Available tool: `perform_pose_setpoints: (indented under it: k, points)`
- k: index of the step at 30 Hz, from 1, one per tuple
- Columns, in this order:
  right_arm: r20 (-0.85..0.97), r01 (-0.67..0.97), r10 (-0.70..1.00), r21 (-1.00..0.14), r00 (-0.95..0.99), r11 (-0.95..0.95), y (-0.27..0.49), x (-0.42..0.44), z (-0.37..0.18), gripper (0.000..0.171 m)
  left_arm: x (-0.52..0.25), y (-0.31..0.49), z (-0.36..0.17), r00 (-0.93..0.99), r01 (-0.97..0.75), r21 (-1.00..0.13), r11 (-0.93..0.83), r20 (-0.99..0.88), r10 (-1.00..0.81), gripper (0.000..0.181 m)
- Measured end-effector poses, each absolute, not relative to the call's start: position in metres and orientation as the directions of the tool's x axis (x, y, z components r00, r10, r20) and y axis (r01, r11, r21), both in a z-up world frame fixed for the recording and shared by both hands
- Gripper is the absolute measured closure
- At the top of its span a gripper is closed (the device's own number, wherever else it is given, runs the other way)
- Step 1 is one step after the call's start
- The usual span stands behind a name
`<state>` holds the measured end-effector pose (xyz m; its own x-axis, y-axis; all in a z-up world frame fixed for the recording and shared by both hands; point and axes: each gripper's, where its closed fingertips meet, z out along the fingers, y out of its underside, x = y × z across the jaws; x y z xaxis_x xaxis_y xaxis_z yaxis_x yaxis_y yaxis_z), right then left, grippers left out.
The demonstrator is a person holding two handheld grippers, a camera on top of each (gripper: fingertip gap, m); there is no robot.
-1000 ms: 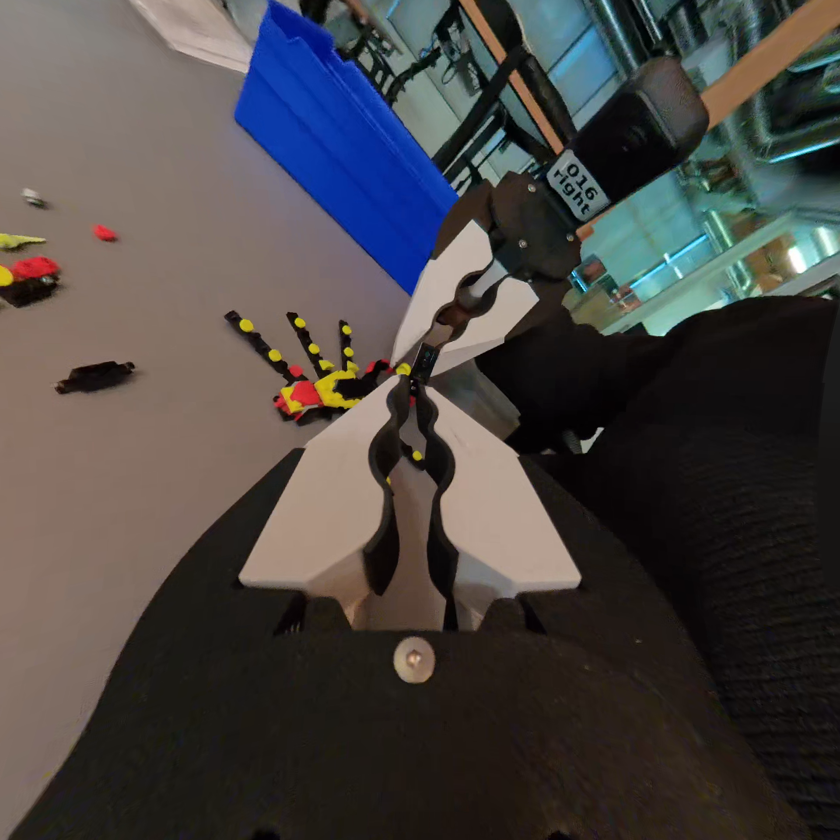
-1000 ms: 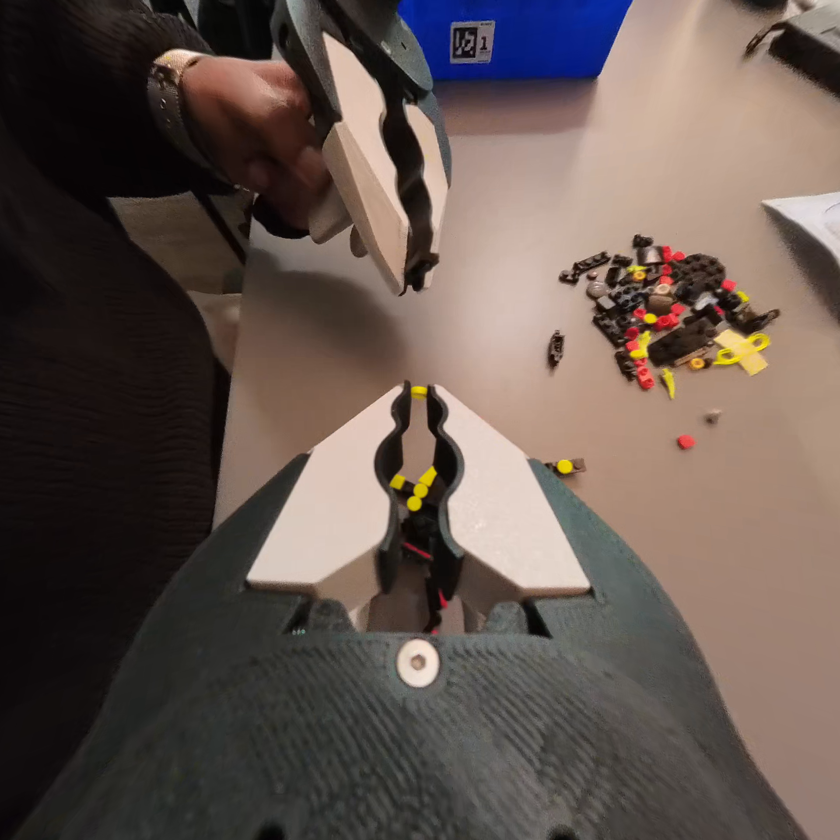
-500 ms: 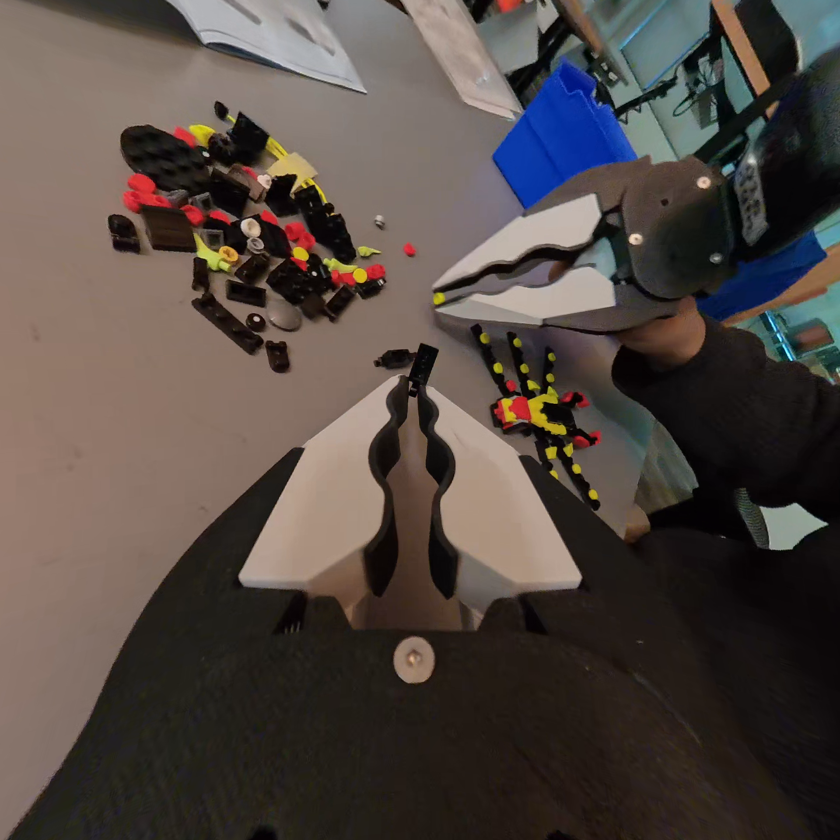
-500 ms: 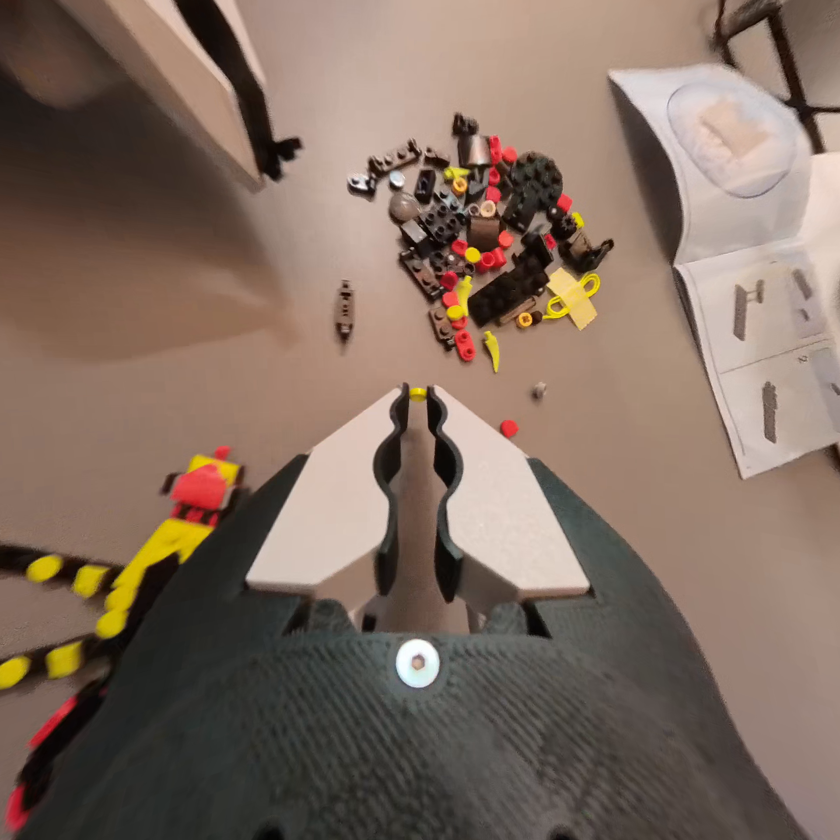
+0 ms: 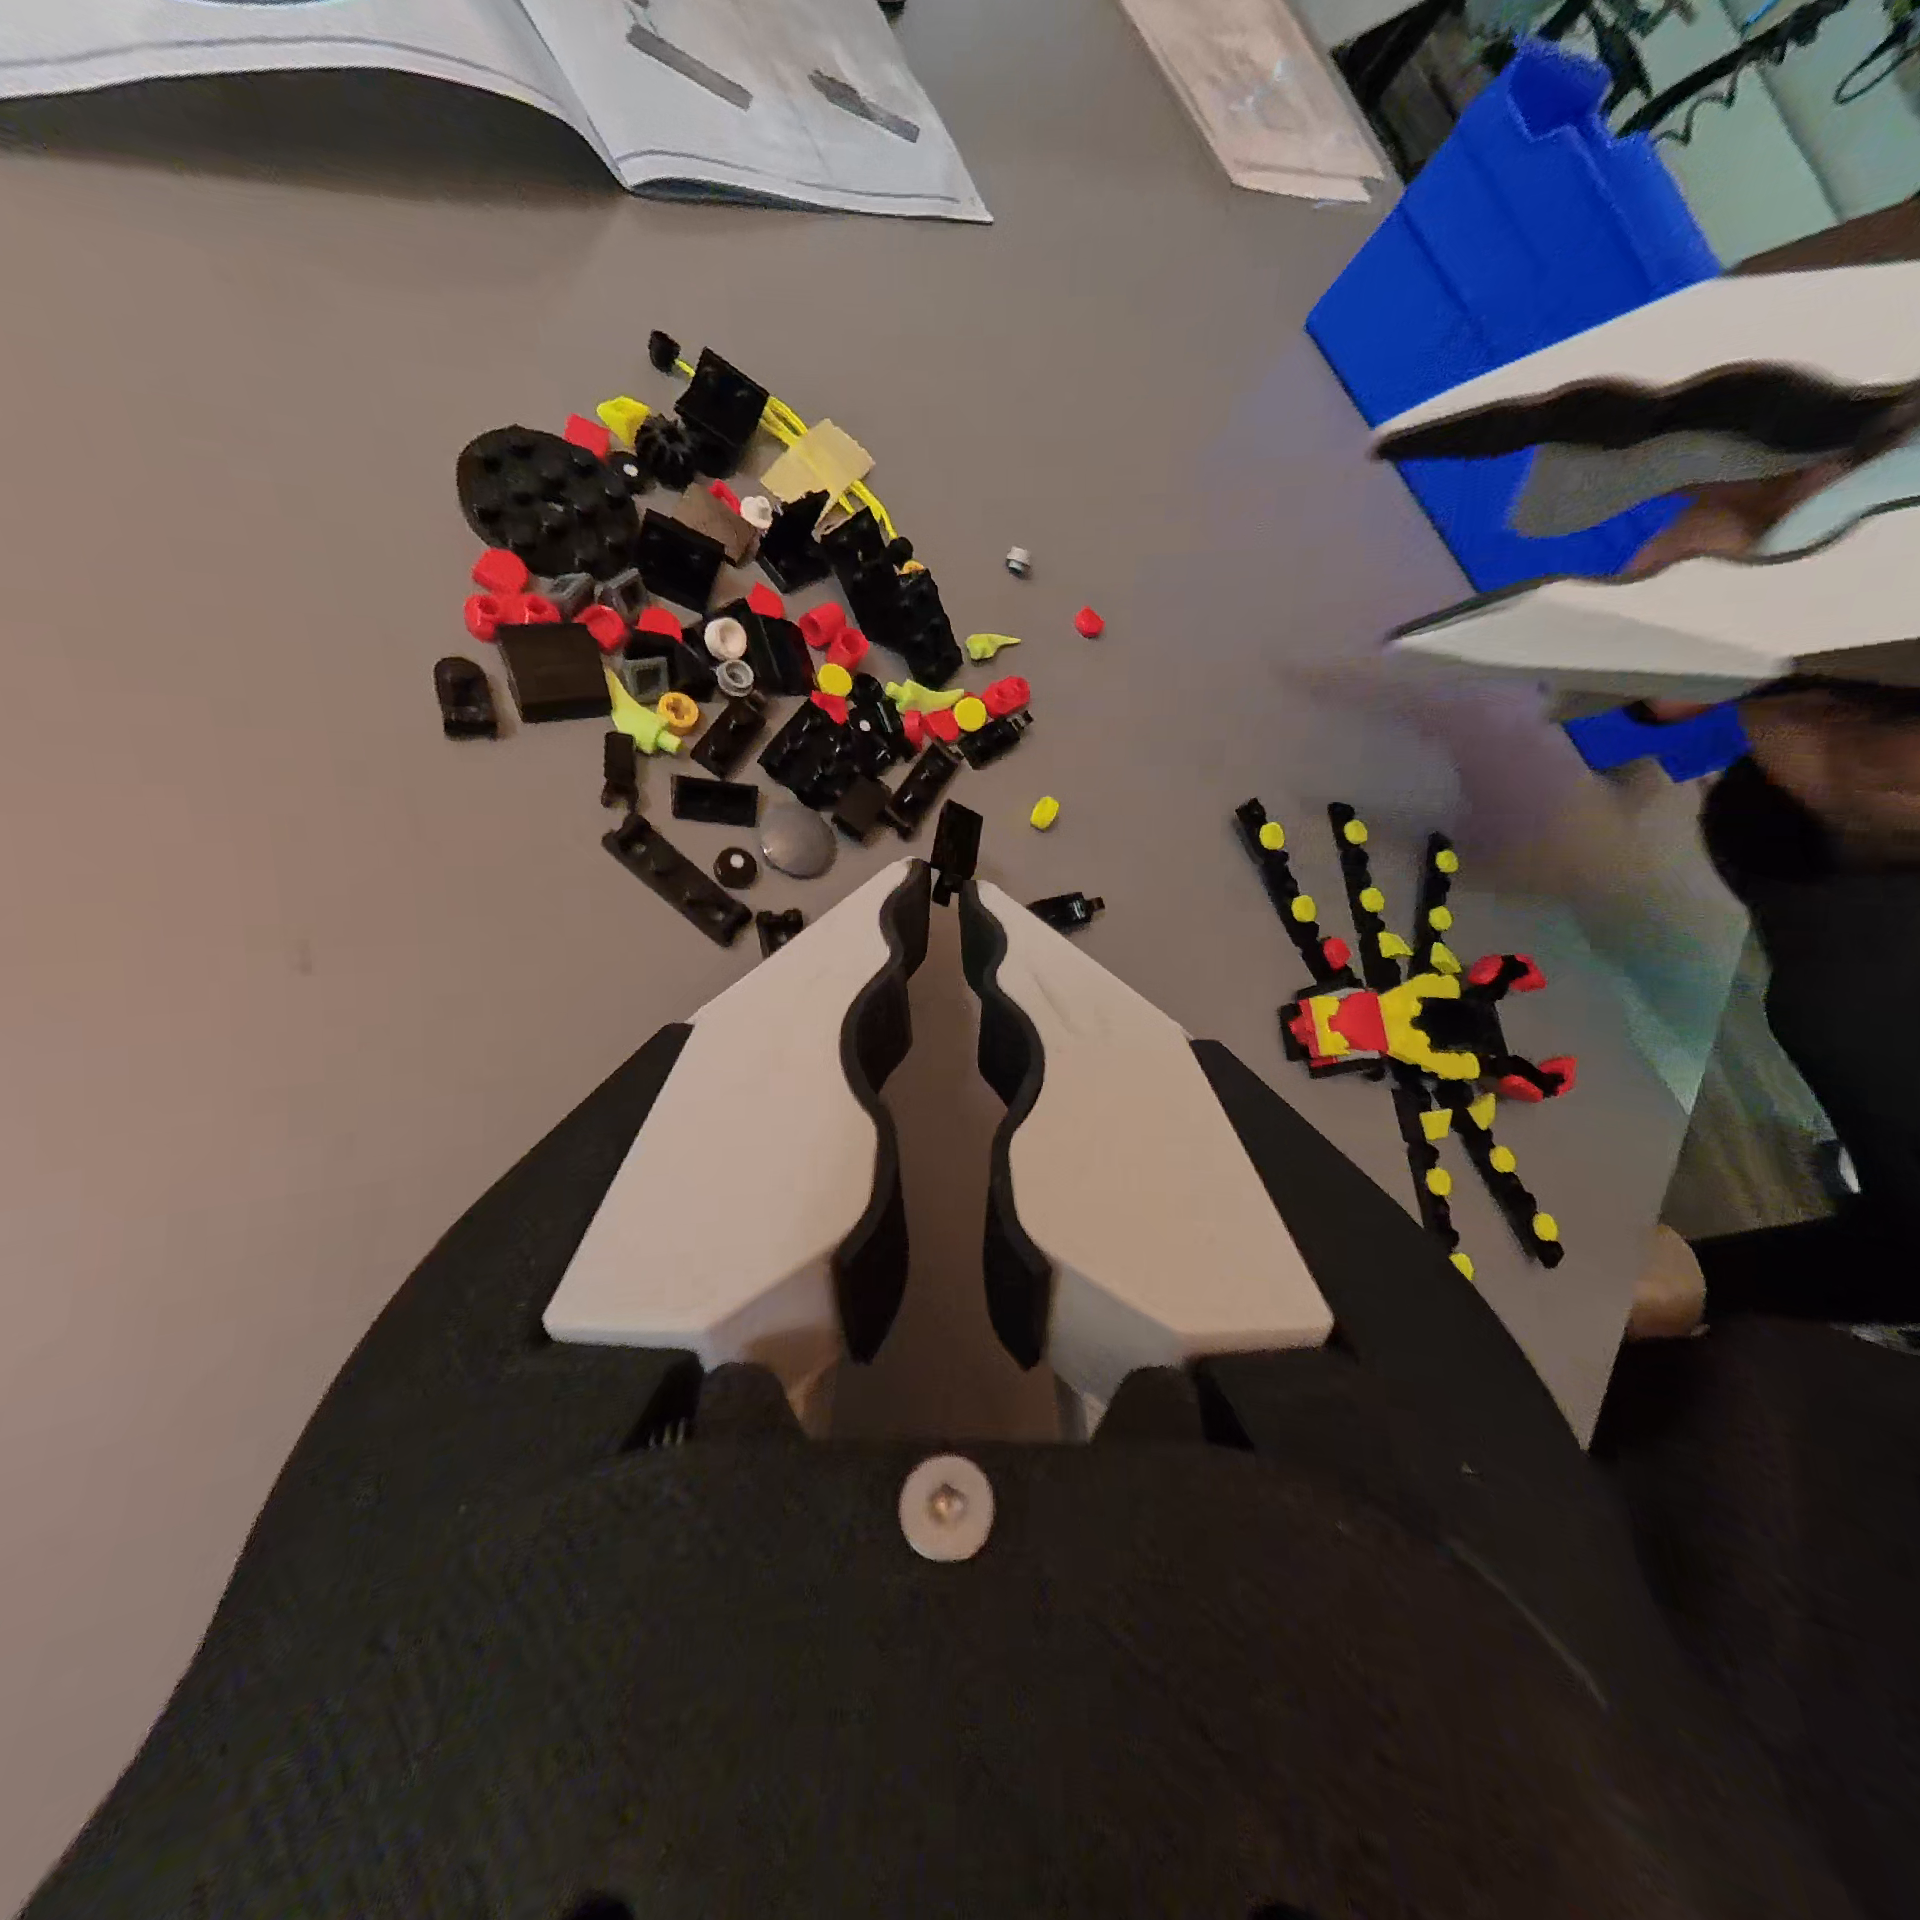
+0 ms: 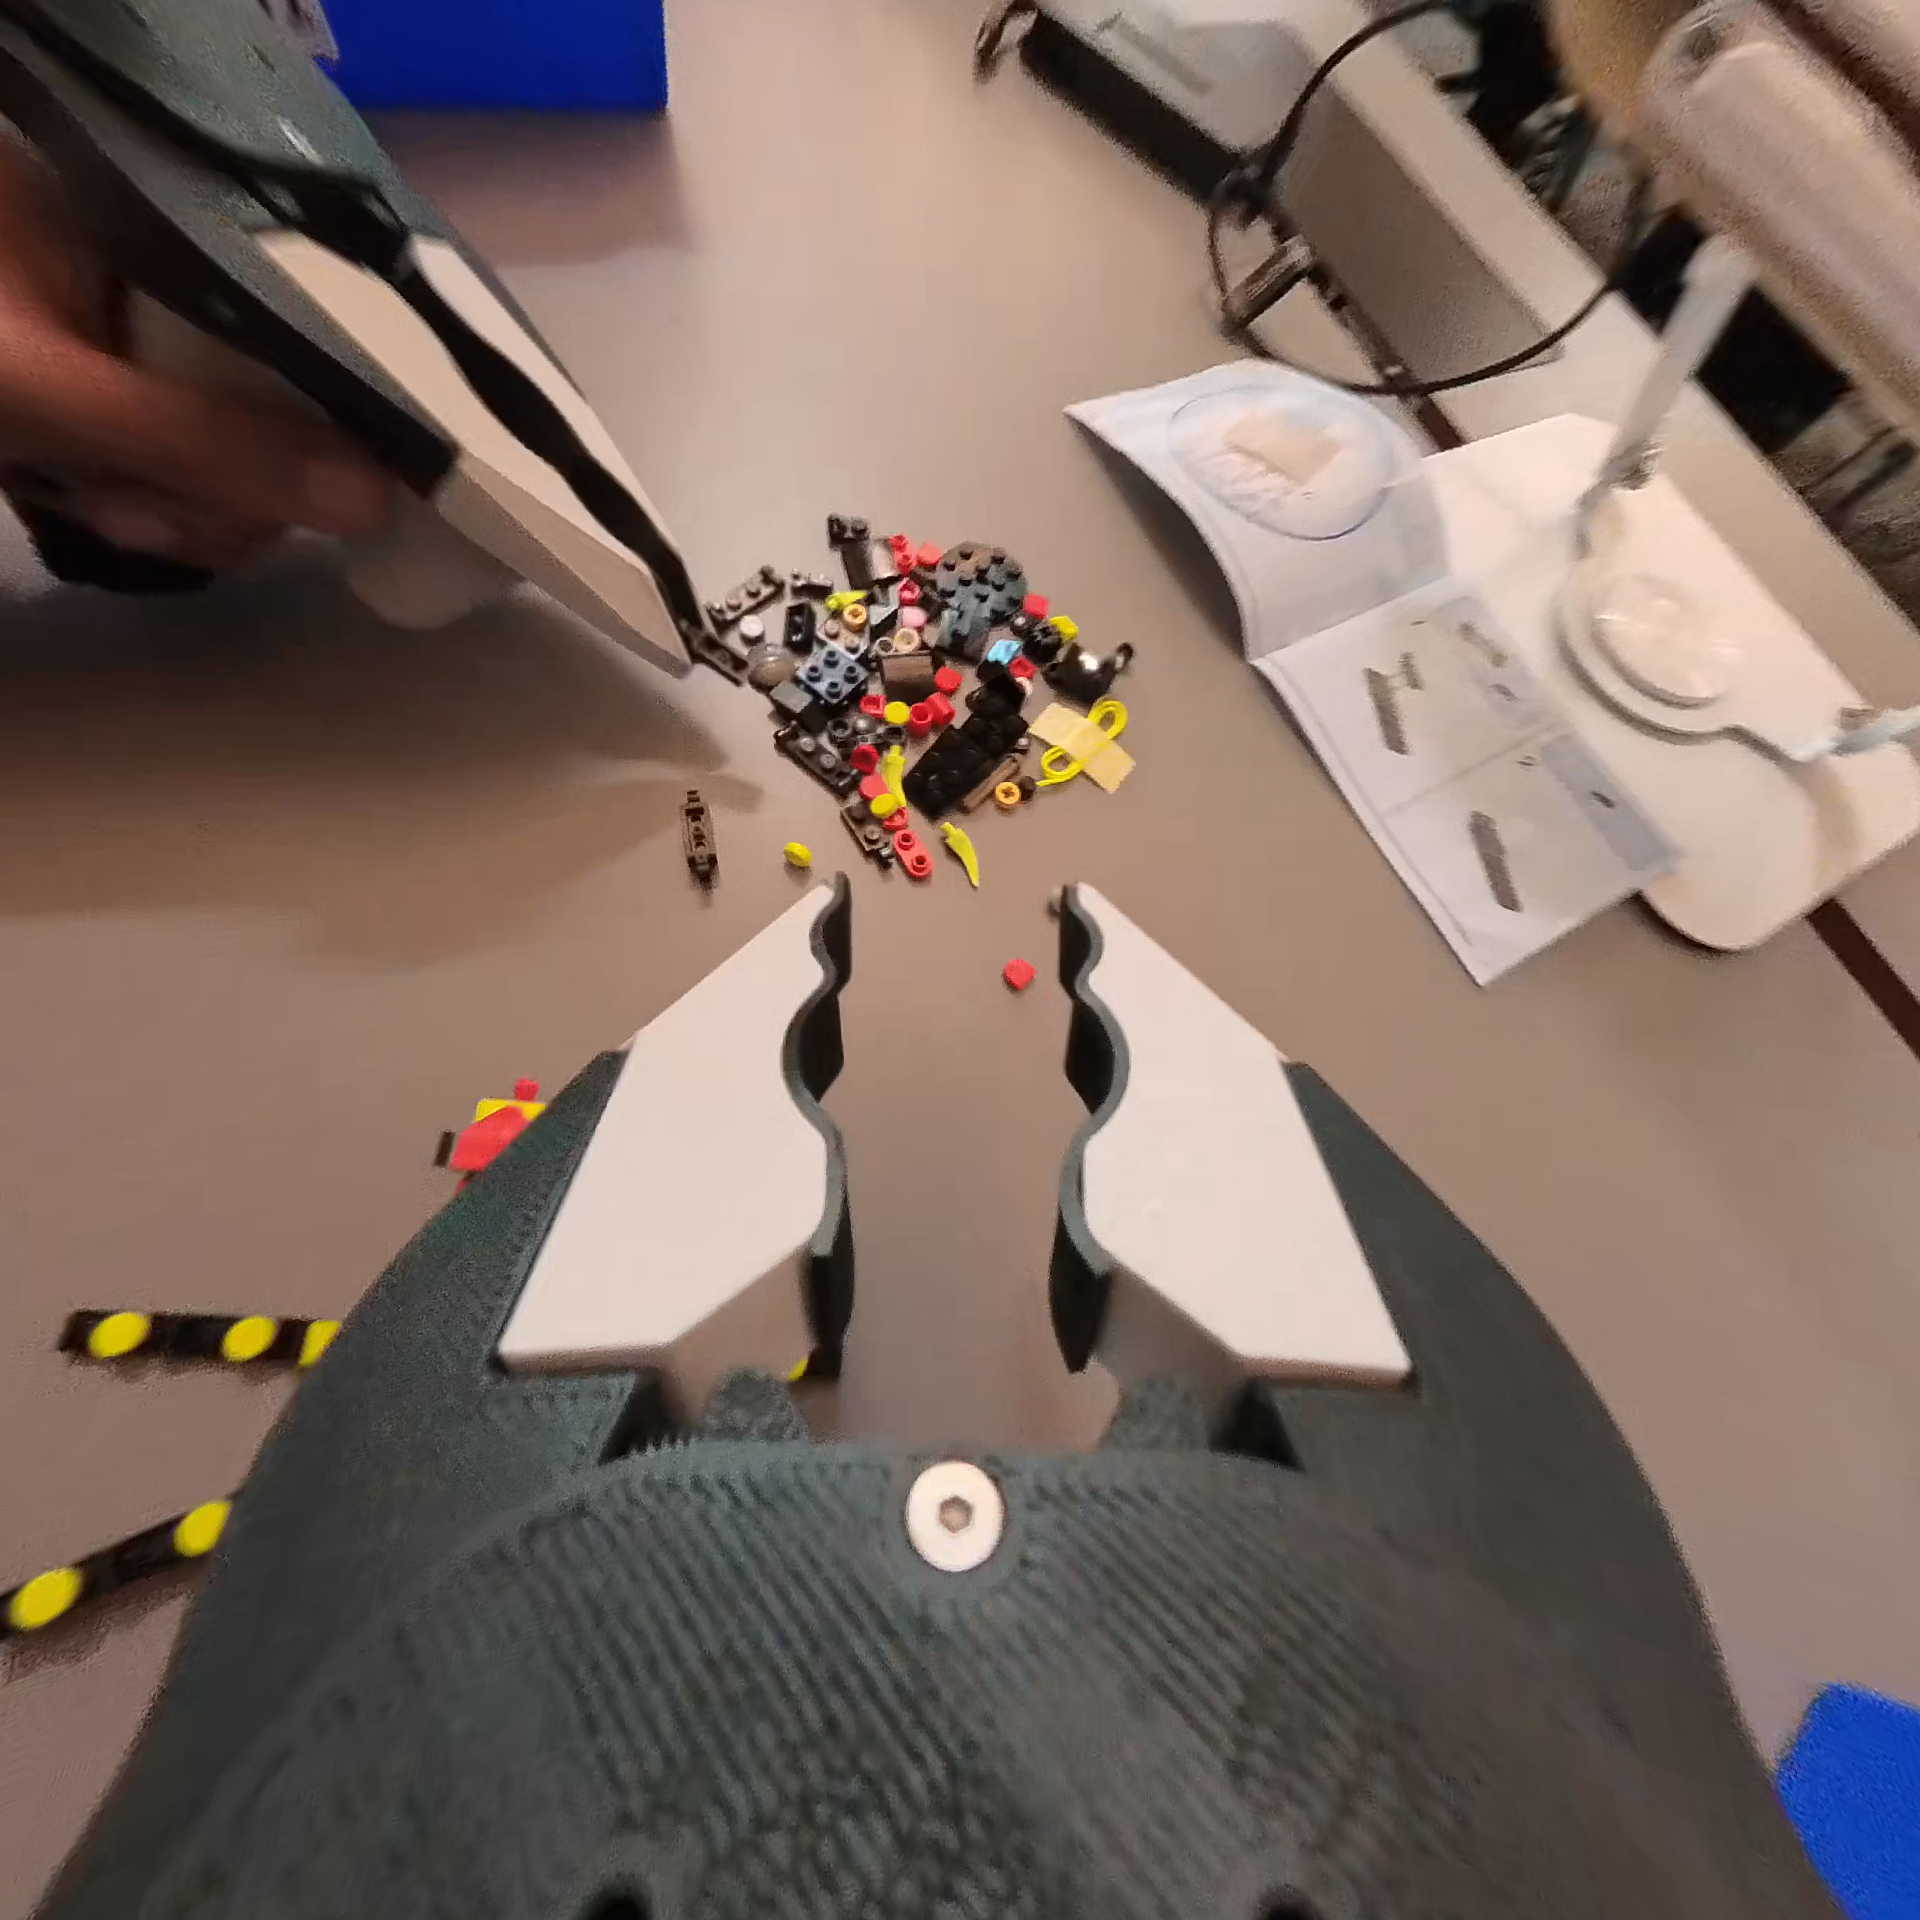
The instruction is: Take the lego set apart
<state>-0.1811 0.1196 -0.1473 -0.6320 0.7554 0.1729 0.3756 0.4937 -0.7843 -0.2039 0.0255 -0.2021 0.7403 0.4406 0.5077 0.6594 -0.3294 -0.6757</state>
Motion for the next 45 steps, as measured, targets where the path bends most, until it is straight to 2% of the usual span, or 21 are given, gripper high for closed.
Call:
perform_pose_setpoints:
  k: [5,8,11,14,17,26,29,34,35,38,41,45]
  points:
    - [0.040,0.369,0.804,-0.874,-0.593,0.316,0.120,-0.136,-0.129,0.137,-0.202,0.034,-0.205,0.737,0.668,-0.660,-0.343,0.521,0.431,0.172]
    - [0.010,0.409,0.822,-0.864,-0.569,0.293,0.122,-0.109,-0.142,0.138,-0.201,0.033,-0.191,0.747,0.654,-0.694,-0.301,0.528,0.404,0.171]
    - [0.030,0.435,0.838,-0.845,-0.544,0.313,0.129,-0.089,-0.154,0.131,-0.191,0.033,-0.178,0.777,0.617,-0.736,-0.279,0.516,0.360,0.170]
    - [0.020,0.441,0.826,-0.837,-0.564,0.322,0.127,-0.075,-0.159,0.125,-0.170,0.038,-0.174,0.831,0.553,-0.767,-0.326,0.483,0.275,0.165]
    - [0.056,0.423,0.802,-0.827,-0.595,0.371,0.125,-0.072,-0.163,0.111,-0.157,0.043,-0.182,0.867,0.498,-0.765,-0.408,0.426,0.259,0.163]
    - [0.071,0.434,0.780,-0.798,-0.622,0.419,0.125,-0.073,-0.177,0.112,-0.167,0.040,-0.198,0.920,0.384,-0.784,-0.488,0.279,0.276,0.160]
    - [-0.001,0.457,0.782,-0.812,-0.623,0.363,0.123,-0.074,-0.178,0.115,-0.173,0.047,-0.202,0.925,0.369,-0.779,-0.507,0.255,0.281,0.152]
    - [-0.130,0.485,0.762,-0.834,-0.634,0.262,0.112,-0.075,-0.174,0.116,-0.175,0.052,-0.227,0.945,0.309,-0.699,-0.645,0.151,0.289,0.152]
    - [-0.134,0.488,0.759,-0.832,-0.637,0.262,0.111,-0.075,-0.175,0.116,-0.175,0.053,-0.226,0.948,0.294,-0.707,-0.643,0.130,0.290,0.158]
    - [-0.115,0.488,0.760,-0.824,-0.640,0.286,0.111,-0.075,-0.178,0.117,-0.165,0.054,-0.225,0.956,0.286,-0.693,-0.662,0.156,0.250,0.173]
    - [-0.095,0.479,0.760,-0.825,-0.642,0.301,0.110,-0.074,-0.178,0.118,-0.151,0.055,-0.221,0.952,0.306,-0.698,-0.648,0.231,0.200,0.174]
    - [-0.093,0.457,0.745,-0.837,-0.661,0.301,0.105,-0.071,-0.172,0.125,-0.117,0.065,-0.186,0.850,0.474,-0.712,-0.518,0.524,0.058,0.174]
